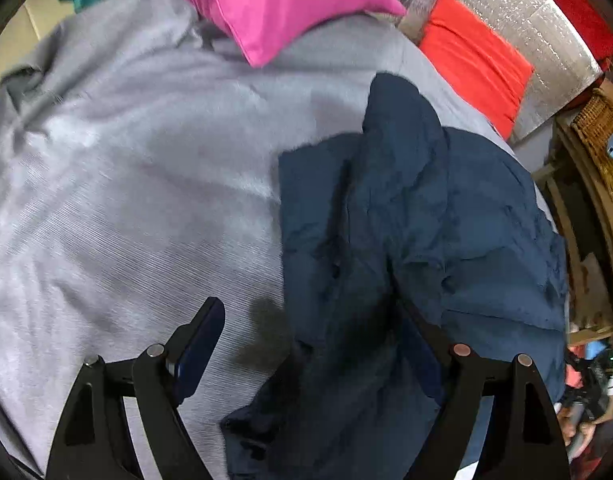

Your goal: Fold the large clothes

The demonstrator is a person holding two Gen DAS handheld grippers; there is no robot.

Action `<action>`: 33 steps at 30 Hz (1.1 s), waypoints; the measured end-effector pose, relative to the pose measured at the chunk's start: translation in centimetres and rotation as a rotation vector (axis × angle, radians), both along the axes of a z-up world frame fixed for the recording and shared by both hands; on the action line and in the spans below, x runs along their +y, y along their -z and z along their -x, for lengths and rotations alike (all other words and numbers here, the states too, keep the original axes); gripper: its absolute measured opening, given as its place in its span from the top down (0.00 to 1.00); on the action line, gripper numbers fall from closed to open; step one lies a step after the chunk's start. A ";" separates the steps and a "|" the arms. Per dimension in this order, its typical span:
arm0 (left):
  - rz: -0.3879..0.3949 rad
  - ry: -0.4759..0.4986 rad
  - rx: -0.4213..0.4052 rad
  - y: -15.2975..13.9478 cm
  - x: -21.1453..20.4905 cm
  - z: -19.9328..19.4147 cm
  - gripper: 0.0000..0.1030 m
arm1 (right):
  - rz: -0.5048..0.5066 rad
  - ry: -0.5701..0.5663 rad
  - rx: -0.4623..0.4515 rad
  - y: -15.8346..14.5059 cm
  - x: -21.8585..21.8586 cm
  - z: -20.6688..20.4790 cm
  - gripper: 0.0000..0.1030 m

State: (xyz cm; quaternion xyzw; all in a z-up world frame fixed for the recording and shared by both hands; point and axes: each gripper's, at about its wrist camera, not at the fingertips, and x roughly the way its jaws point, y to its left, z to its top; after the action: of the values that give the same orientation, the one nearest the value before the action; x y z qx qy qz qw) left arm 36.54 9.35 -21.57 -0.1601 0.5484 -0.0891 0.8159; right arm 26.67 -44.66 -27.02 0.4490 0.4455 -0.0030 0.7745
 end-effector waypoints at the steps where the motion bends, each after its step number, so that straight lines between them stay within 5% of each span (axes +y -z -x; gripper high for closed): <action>1: 0.030 0.005 0.018 0.3 0.0 -0.1 0.17 | -0.029 -0.007 -0.007 0.4 0.1 -0.3 0.28; 7: 0.228 0.043 0.122 1.9 -0.5 -0.5 0.17 | -0.102 -0.042 -0.064 1.2 0.5 -1.0 0.24; 11: 0.254 0.029 0.127 2.1 -0.7 -0.2 0.17 | -0.118 -0.072 -0.090 1.1 1.3 -0.7 0.32; 21: 0.242 0.021 0.064 1.0 -1.6 0.5 0.66 | 0.034 -0.047 -0.104 -0.8 4.3 0.3 0.56; 24: 0.233 0.032 0.037 0.4 -1.7 1.4 0.73 | 0.056 -0.046 -0.119 -2.0 4.6 1.4 0.60; 29: 0.234 0.097 0.046 0.2 -1.0 3.7 0.72 | 0.098 -0.083 -0.148 -4.0 5.3 4.3 0.61; 33: 0.293 0.091 0.152 2.6 1.4 3.3 0.45 | 0.102 -0.108 -0.020 -2.1 4.9 4.8 0.46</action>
State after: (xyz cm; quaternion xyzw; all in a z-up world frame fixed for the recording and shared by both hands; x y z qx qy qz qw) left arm 33.27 10.77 -24.17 -0.2588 0.5962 -0.1926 0.7352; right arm 21.91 -39.79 -24.92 0.3842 0.4606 0.0208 0.7999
